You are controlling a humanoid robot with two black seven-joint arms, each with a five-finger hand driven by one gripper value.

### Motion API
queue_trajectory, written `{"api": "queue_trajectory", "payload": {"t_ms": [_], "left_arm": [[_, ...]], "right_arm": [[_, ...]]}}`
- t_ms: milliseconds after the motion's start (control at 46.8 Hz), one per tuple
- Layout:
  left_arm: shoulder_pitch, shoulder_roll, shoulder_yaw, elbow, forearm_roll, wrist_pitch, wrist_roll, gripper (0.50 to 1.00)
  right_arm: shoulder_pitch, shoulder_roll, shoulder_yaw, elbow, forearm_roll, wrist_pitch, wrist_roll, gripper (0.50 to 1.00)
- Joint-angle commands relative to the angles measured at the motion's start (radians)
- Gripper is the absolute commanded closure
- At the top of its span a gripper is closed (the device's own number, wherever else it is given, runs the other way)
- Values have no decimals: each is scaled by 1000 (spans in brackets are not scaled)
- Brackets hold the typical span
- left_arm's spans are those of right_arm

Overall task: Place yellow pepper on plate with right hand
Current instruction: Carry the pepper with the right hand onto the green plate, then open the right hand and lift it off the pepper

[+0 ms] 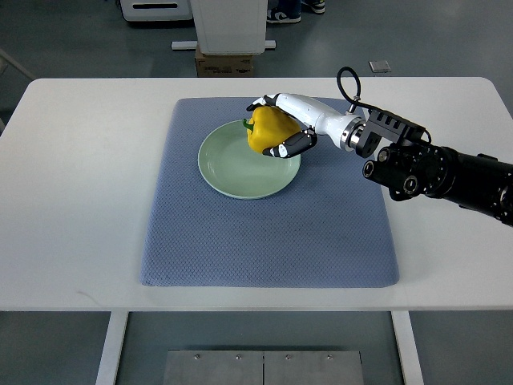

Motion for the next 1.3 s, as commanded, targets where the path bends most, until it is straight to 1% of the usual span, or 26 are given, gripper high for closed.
{"api": "queue_trajectory", "payload": {"t_ms": [0, 256, 278, 342, 427, 470, 512, 598, 705, 769, 1068, 1281], "left_arm": [[0, 0, 0, 0, 0, 0, 0, 500], [0, 0, 0, 0, 0, 0, 0, 500], [0, 0, 0, 0, 0, 0, 0, 500], [0, 0, 0, 0, 0, 0, 0, 500], [0, 0, 0, 0, 0, 0, 0, 500], [0, 0, 0, 0, 0, 0, 0, 500], [0, 0, 0, 0, 0, 0, 0, 500], [0, 0, 0, 0, 0, 0, 0, 500], [0, 0, 0, 0, 0, 0, 0, 500], [0, 0, 0, 0, 0, 0, 0, 500], [0, 0, 0, 0, 0, 0, 0, 500], [-2, 0, 0, 0, 0, 0, 0, 500]], "right_arm": [[-5, 0, 0, 1, 0, 0, 0, 1000], [-20, 0, 0, 1, -1, 0, 2, 1000], [-23, 0, 0, 1, -1, 0, 2, 986], [-27, 0, 0, 1, 0, 0, 2, 898], [-28, 0, 0, 1, 0, 0, 2, 814], [-28, 0, 0, 1, 0, 0, 2, 758], [-28, 0, 0, 1, 0, 0, 0, 714], [-28, 0, 0, 1, 0, 0, 2, 668], [-28, 0, 0, 1, 0, 0, 2, 568], [-28, 0, 0, 1, 0, 0, 2, 532], [-27, 0, 1, 1, 0, 0, 8, 505], [-19, 0, 19, -2, 34, -3, 2, 500]]}}
